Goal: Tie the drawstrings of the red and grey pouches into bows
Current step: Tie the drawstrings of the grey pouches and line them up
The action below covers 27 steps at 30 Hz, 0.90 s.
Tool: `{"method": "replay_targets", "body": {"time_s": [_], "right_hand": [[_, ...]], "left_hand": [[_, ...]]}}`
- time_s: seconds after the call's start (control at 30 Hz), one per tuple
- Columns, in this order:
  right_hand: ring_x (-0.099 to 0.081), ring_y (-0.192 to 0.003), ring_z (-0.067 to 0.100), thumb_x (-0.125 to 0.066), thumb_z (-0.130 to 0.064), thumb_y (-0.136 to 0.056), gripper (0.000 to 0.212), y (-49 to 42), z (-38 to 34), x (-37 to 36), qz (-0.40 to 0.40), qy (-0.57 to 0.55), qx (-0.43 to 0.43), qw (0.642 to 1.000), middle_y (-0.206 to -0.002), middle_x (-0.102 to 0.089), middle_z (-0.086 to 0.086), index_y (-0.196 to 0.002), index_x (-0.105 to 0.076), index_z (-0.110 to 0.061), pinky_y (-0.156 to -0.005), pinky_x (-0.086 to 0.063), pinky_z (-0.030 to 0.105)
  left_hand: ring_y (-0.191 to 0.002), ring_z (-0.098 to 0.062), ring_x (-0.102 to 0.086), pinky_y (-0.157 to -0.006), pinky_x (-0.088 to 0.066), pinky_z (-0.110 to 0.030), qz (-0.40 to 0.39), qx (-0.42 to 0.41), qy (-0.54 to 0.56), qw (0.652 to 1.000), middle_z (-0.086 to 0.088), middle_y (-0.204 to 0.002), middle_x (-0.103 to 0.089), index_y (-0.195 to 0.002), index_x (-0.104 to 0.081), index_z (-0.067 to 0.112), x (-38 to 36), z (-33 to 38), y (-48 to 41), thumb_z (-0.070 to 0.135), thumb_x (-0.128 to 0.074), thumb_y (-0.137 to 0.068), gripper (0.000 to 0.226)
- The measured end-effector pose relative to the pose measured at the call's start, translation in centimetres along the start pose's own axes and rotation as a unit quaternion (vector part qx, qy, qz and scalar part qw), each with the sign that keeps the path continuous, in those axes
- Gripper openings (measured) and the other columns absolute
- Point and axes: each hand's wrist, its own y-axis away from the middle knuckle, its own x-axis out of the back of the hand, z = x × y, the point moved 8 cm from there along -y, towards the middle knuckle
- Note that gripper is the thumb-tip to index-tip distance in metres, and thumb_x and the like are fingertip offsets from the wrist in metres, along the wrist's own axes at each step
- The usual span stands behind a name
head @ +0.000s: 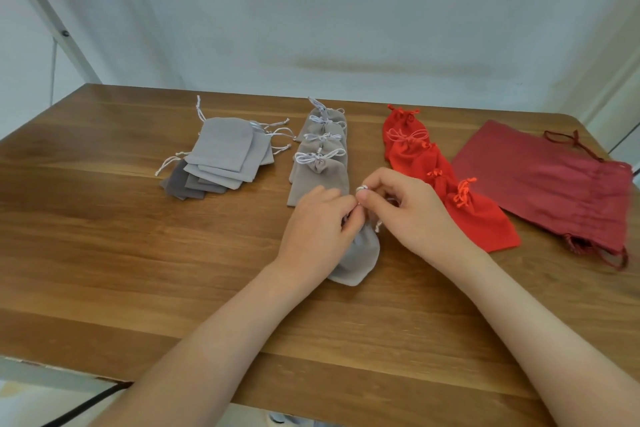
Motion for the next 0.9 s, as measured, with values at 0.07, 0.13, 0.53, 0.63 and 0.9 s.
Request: {"method": "replay_targets", "body": {"time_s": [0.07,0.13,0.53,0.63,0.9], "right_hand": [[-0.059,-0.061,0.012,-0.059,-0.011,-0.091,0.011,-0.1,0.0,0.0,-0.006,-0.020,0.000,1.000,-0.066,-0.064,0.001,-0.081,-0.062,-0.016,-0.059,-0.046,0.025],[-0.061,-0.068,0.017,-0.058,-0.007,-0.091,0.012,-0.2,-0.1,0.1,-0.014,-0.039,0.002,0.999,-0.070,-0.066,0.001,-0.082,-0.062,-0.015,-0.062,-0.048,0.029],[-0.048,-0.068,0.002,-0.074,-0.026,-0.079,0.028,0.1,0.0,-0.4,-0.035,0.040,-0.033,0.998,-0.078,-0.055,-0.007,-0.102,-0.059,-0.023,-0.065,-0.037,0.015],[-0.047,-0.072,0.004,-0.071,-0.025,-0.081,0.019,0.2,0.5,-1.6,-0.073,0.132,-0.027,0.988,-0.085,-0.053,0.001,-0.098,-0.063,-0.020,-0.065,-0.033,0.012],[-0.047,-0.063,0.001,-0.073,-0.028,-0.079,0.022,0.0,0.4,-0.5,-0.040,0.157,-0.028,0.986,-0.062,-0.049,-0.010,-0.071,-0.053,-0.027,-0.058,-0.033,0.017]], "left_hand": [[-0.073,-0.013,-0.035,-0.065,-0.020,-0.027,0.024,0.020,-0.022,0.999,0.006,-0.069,-0.042,-0.062,-0.056,0.023,0.2,-0.4,0.2,0.037,-0.043,-0.089,0.033],[-0.095,-0.015,-0.035,-0.076,-0.016,-0.027,0.056,0.067,-0.053,0.995,0.003,-0.099,-0.051,-0.071,-0.067,0.028,0.8,-1.0,0.5,0.041,-0.049,-0.088,0.028],[-0.080,-0.001,-0.052,-0.068,-0.034,-0.009,0.055,0.167,0.119,0.977,0.003,-0.081,-0.060,-0.084,-0.068,0.015,1.3,-2.5,0.6,0.018,-0.052,-0.096,0.020],[-0.086,0.000,-0.054,-0.072,-0.035,-0.004,0.053,0.184,0.188,0.963,0.003,-0.088,-0.060,-0.085,-0.070,0.025,1.4,-2.0,0.5,0.020,-0.054,-0.095,0.020],[-0.096,0.004,-0.058,-0.085,-0.038,-0.008,-0.027,0.152,0.334,0.930,0.006,-0.094,-0.066,-0.091,-0.068,0.013,0.6,-0.5,0.0,0.013,-0.048,-0.098,0.021]]}}
